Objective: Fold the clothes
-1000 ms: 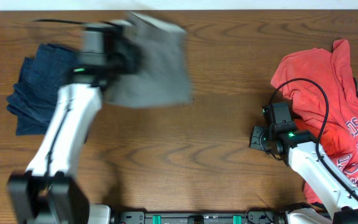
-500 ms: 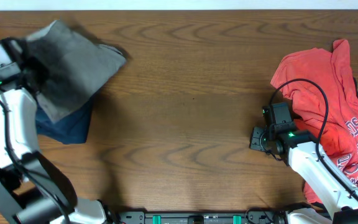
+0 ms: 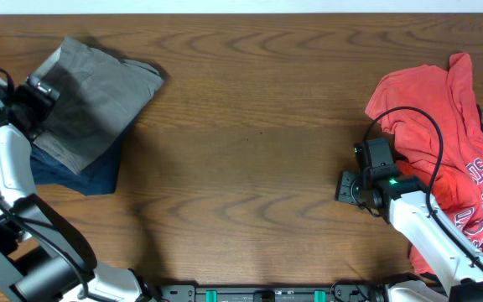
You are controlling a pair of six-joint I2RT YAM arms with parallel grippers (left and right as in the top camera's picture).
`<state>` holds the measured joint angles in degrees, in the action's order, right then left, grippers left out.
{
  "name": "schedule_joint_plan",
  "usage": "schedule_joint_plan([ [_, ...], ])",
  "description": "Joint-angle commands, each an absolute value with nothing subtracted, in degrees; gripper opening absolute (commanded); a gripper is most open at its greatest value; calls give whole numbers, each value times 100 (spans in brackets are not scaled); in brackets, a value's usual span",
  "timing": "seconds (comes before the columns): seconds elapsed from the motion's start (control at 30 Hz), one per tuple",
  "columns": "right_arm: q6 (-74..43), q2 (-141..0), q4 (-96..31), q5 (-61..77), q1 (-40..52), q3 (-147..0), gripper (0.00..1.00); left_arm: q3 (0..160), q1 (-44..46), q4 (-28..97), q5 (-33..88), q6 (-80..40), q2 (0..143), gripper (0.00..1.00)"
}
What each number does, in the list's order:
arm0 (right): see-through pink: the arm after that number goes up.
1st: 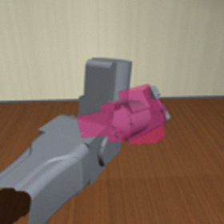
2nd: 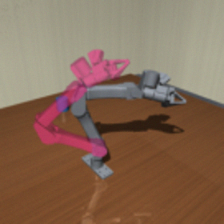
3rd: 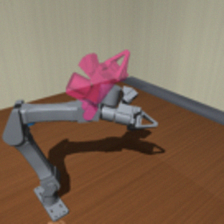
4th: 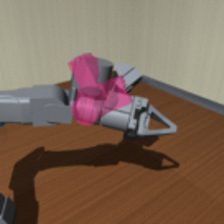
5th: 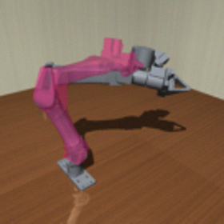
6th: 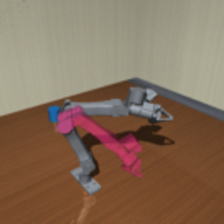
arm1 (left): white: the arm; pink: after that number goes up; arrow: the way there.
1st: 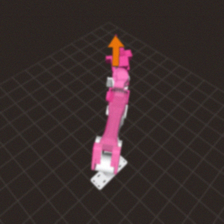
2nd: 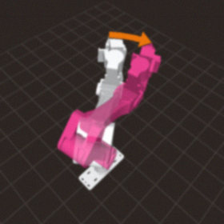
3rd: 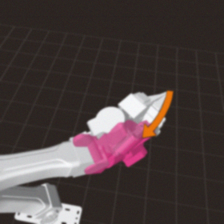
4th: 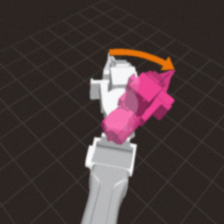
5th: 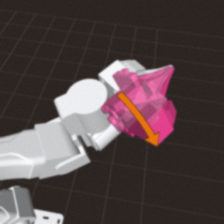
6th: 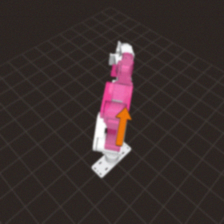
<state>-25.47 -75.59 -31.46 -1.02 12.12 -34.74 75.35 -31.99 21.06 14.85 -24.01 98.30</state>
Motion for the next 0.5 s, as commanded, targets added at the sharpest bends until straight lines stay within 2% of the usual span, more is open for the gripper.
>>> schedule_joint_plan([
  [0.0, -2569, -7566, -3039, 10, 1131, -3555, 64, 7609, -2805, 2091, 1953, -2401, 9480, 98],
  [0.1, -2563, -7566, -2808, 285, 1131, -3555, 69, 7609, -2252, 2202, 1949, -2121, 9461, 98],
  [0.27, -2563, -7566, -2547, 569, 1129, -3555, 70, 7609, -1017, 2746, 1920, -1588, 9546, 98],
  [0.47, -2222, -7566, -2871, 757, 1009, -3575, 76, 7609, 224, 4296, 1496, -1264, 9603, 98],
])
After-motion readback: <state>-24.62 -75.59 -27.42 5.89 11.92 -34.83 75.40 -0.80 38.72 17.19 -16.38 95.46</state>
